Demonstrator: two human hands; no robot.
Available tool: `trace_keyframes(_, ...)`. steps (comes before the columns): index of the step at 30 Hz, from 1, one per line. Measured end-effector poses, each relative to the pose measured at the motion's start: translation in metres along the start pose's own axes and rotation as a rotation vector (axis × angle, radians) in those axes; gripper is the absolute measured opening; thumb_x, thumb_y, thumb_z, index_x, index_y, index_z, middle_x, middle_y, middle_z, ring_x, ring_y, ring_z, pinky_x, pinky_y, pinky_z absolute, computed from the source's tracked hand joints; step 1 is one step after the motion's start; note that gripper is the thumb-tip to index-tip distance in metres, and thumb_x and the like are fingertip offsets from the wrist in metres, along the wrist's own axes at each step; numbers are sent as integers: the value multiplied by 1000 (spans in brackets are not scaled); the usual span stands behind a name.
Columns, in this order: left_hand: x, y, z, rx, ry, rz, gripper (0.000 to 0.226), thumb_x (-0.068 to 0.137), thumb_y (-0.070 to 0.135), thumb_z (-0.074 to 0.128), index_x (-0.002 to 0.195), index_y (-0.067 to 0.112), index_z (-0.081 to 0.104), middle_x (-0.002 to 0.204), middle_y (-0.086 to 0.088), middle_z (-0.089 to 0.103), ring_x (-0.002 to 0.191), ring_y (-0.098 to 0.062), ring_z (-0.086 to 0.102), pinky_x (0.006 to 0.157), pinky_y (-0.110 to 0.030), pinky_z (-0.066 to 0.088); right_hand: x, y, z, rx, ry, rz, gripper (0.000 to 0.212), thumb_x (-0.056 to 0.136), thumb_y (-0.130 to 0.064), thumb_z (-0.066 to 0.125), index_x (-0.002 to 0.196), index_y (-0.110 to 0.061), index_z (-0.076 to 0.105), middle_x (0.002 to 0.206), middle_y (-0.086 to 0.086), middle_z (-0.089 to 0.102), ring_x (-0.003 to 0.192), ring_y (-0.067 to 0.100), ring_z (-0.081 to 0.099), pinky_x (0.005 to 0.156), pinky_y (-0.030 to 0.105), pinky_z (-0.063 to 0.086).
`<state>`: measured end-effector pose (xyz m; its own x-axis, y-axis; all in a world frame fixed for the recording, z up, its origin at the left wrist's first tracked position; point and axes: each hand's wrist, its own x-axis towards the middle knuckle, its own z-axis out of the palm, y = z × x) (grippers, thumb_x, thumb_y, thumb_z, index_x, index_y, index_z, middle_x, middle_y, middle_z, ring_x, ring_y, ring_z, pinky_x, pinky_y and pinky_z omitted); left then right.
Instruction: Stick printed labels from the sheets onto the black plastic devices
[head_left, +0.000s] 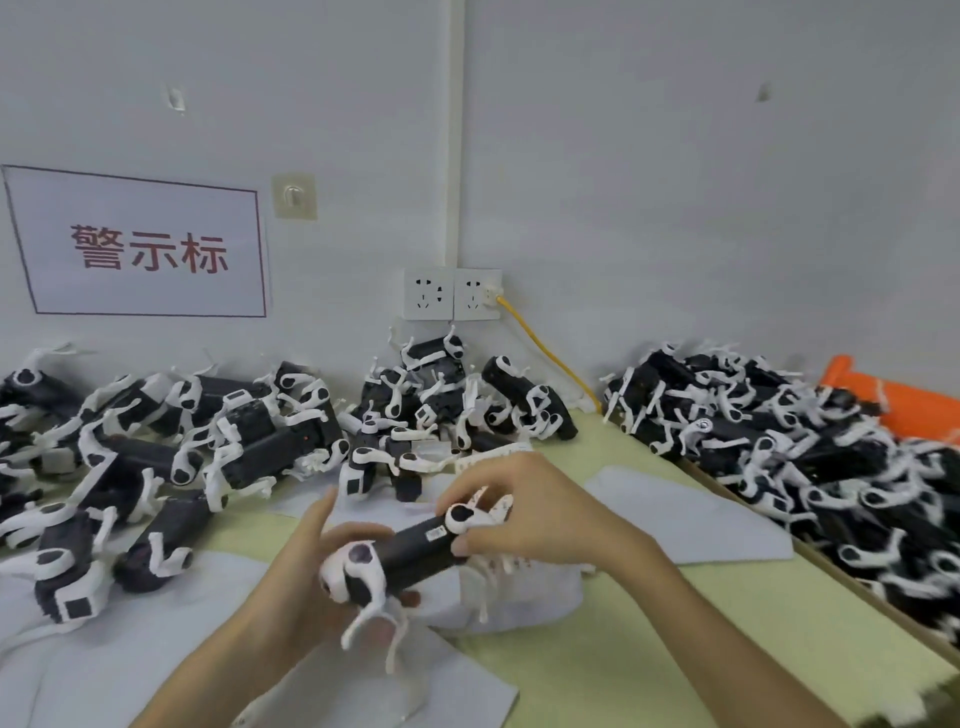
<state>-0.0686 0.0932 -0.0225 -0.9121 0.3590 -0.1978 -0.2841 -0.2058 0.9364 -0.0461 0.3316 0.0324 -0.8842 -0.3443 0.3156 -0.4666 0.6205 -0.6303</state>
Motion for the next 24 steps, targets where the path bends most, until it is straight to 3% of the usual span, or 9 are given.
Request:
trace_keyframes(3, 6, 1, 1, 83, 156, 137, 54, 104, 53, 35, 109, 8, 63, 89, -14, 78, 77, -40, 76, 65, -44, 59, -4, 18, -25, 327, 131, 191, 19, 73, -18, 85, 89, -25, 77, 86, -6, 73, 69, 18, 68, 56, 23, 53)
trace_keyframes(6, 12, -2, -3, 114, 201, 163, 55, 105, 51, 36, 115, 6, 64, 99, -15, 78, 83, -42, 76, 76, -48, 55, 3, 39, -64, 879, 453, 307, 10, 84, -14, 76, 94, -11, 74, 100, 17, 70, 78, 26, 71, 69, 32, 61)
trace_keyframes(8, 14, -5, -2, 145, 205, 144, 54, 105, 50, 36, 115, 5, 64, 98, -15, 78, 83, -41, 76, 77, -47, 55, 11, 50, -98, 1341, 672, 205, 36, 100, -22, 60, 129, -1, 57, 132, 25, 59, 111, 33, 68, 96, 38, 56)
trace_keyframes(10, 15, -8, 2, 161, 201, 119, 53, 106, 49, 36, 113, 5, 65, 98, -14, 78, 84, -41, 76, 76, -46, 55, 14, 60, -130, 1631, 769, 104, 69, 104, -39, 53, 154, -2, 25, 153, 29, 38, 132, 42, 53, 112, 48, 44)
trace_keyframes(12, 14, -8, 5, 197, 188, 109, 50, 106, 47, 37, 108, 6, 66, 97, -13, 78, 83, -39, 76, 71, -43, 55, 21, 62, -145, 1514, 769, 135, 74, 106, -42, 47, 160, -8, 11, 157, 26, 33, 131, 45, 52, 110, 51, 44)
trace_keyframes(14, 12, -8, 8, 265, 207, 140, 42, 107, 40, 41, 104, 8, 68, 97, -12, 78, 82, -36, 77, 68, -40, 56, 24, 68, -135, 1205, 790, 250, 51, 108, -31, 46, 152, -9, 32, 146, 21, 49, 115, 36, 63, 96, 44, 53)
trace_keyframes(17, 7, -13, 6, 530, 252, 335, 21, 105, 25, 52, 96, 17, 69, 99, -4, 75, 89, -24, 74, 76, -39, 53, 18, 78, -94, 864, 807, 350, 19, 103, -12, 51, 116, -11, 64, 106, 11, 70, 86, 26, 69, 79, 33, 56)
trace_keyframes(20, 5, -16, -6, 1020, 275, 537, 8, 101, 31, 59, 107, 33, 62, 118, 15, 66, 110, -11, 62, 88, -33, 46, 5, 98, -50, 441, 775, 378, 28, 99, -2, 54, 91, -19, 74, 83, 2, 75, 72, 16, 66, 65, 22, 51)
trace_keyframes(24, 15, -18, -21, 1612, 267, 363, 51, 103, 58, 38, 150, 40, 32, 161, 18, 27, 150, -8, 26, 118, -34, 27, -3, 123, -14, 164, 404, 417, 24, 98, -11, 60, 93, -27, 76, 101, -9, 73, 92, 6, 66, 77, 17, 49)
